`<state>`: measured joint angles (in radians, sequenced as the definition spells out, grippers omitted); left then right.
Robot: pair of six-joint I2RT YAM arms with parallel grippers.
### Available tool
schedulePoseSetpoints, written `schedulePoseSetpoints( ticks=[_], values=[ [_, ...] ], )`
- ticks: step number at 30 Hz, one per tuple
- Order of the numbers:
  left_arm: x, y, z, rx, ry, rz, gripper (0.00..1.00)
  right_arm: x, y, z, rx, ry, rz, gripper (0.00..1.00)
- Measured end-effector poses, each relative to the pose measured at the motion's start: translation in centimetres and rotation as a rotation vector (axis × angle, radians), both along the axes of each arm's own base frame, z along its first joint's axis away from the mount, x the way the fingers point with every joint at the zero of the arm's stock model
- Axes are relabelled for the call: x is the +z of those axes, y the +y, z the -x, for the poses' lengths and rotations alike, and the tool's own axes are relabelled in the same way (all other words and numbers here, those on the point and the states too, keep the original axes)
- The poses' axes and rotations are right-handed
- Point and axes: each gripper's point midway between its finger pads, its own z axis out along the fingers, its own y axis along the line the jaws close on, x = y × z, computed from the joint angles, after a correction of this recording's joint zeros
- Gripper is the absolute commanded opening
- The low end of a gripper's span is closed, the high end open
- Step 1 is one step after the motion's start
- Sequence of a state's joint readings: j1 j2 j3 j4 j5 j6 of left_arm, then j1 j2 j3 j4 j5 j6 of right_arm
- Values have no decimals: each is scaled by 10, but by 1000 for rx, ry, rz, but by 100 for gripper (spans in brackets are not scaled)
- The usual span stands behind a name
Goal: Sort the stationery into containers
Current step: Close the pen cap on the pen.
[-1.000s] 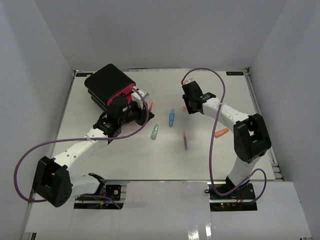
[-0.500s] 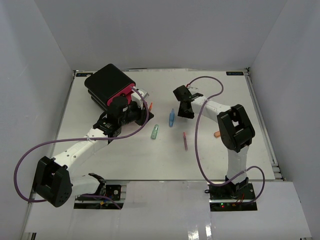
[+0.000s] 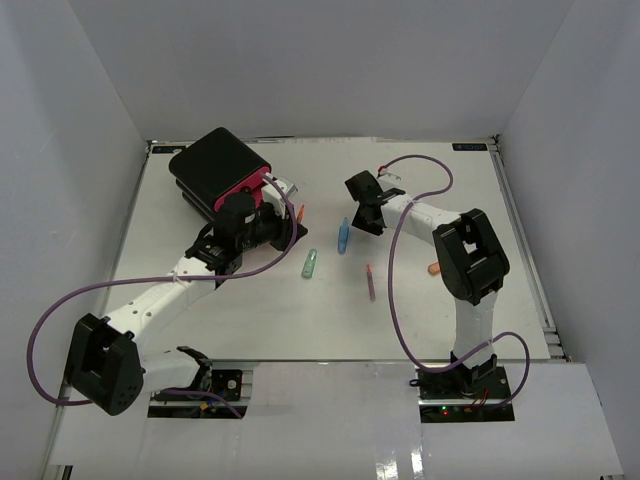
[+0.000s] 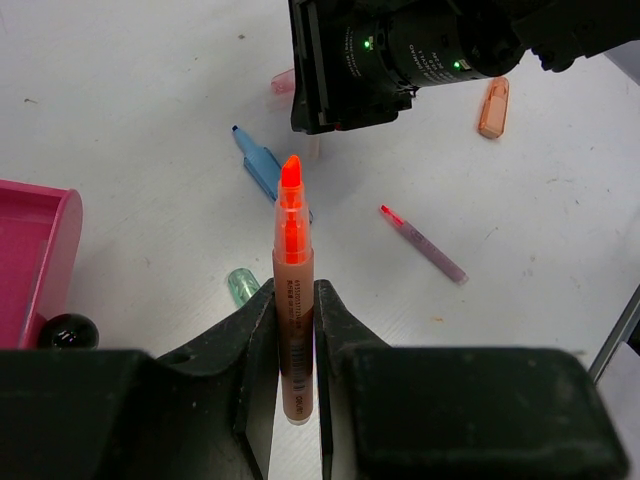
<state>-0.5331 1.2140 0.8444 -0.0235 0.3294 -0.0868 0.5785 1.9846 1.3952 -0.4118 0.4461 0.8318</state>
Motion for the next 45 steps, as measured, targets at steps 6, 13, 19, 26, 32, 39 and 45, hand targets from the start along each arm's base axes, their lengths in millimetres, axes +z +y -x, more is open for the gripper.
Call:
schedulePoseSetpoints(
  ticks=[6, 13, 19, 26, 32, 39, 45],
  values=[
    [0, 0, 0, 0, -1, 0, 28, 3, -1, -4, -35, -23, -8, 40],
    [0, 0, 0, 0, -1, 0, 28, 2, -9, -1, -78, -12, 18, 40],
    [0, 0, 0, 0, -1, 0, 28, 0, -15, 3, -101, 1, 39, 40],
    [0, 0, 0, 0, -1, 0, 28, -1, -15, 4, -115, 7, 33, 39],
    [0, 0, 0, 0, -1, 1, 28, -14, -14, 7, -112, 36, 39, 38],
    [3, 0, 1, 0, -8, 4, 28, -15, -14, 7, -114, 36, 39, 31],
    [4, 1, 1, 0, -10, 6, 28, -16, -17, 9, -114, 42, 46, 13]
  ],
)
